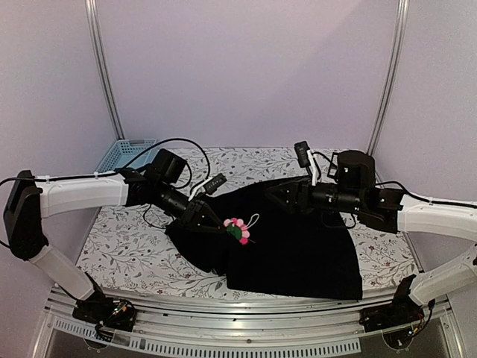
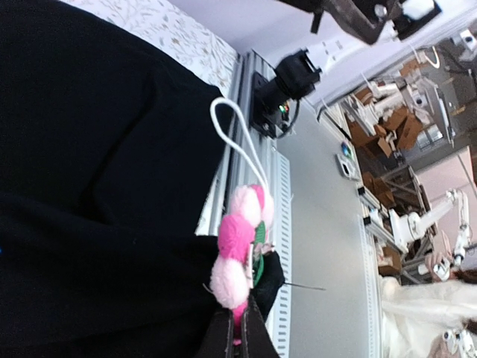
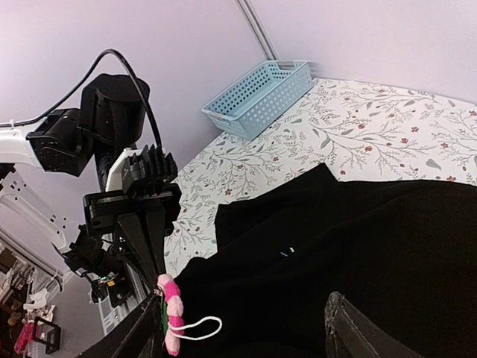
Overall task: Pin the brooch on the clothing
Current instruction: Pin the flattened clothing at the center of the board.
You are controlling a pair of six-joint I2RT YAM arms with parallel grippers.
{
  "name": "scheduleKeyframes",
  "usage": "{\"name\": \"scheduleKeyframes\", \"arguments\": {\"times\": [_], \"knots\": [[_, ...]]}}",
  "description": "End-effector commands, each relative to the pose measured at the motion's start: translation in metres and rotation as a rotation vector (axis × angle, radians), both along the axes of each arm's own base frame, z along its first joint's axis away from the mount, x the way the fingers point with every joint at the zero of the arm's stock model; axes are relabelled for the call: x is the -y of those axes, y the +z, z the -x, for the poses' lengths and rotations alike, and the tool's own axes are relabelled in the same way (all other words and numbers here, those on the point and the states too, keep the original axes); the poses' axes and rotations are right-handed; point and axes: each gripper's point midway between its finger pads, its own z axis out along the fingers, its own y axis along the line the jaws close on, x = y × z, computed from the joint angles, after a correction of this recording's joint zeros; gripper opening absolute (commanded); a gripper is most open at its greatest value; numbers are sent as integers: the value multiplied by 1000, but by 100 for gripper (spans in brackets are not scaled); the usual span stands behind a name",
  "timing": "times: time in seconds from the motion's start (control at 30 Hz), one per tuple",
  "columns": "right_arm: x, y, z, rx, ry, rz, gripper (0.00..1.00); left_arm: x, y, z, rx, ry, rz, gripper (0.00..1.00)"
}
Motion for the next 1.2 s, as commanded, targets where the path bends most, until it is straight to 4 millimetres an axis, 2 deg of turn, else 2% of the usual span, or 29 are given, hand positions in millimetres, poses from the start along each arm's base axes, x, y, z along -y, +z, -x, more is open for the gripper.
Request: {"name": "scheduleKeyframes", "arguments": {"times": [0.0,0.13,0.3,0.4,0.57,0.63,0.9,1.1,1.17], "knots": [[-7,-16,30,-75,7,35,73,8,14,27,-77,-4,90,0],[-15,-24,53,-105,94,1,72,7,22,41,-96,2,136,0],[-29,-18,77,-87,189,-21,70,-4,18,53,-94,6,131,0],[-42,-20,94,-63,254,-4,70,-5,24,53,-91,16,168,0],[-66,-39,129,-99,368,20,70,0,47,45,-77,44,250,0],[-71,-47,136,-94,368,48,71,0,49,42,-74,49,255,0],[-93,-40,125,40,343,35,73,-4,38,24,-74,86,242,0],[-104,-38,103,126,287,54,68,-7,30,11,-74,132,229,0],[-104,-39,95,125,273,54,63,-7,29,10,-66,132,237,0]]}}
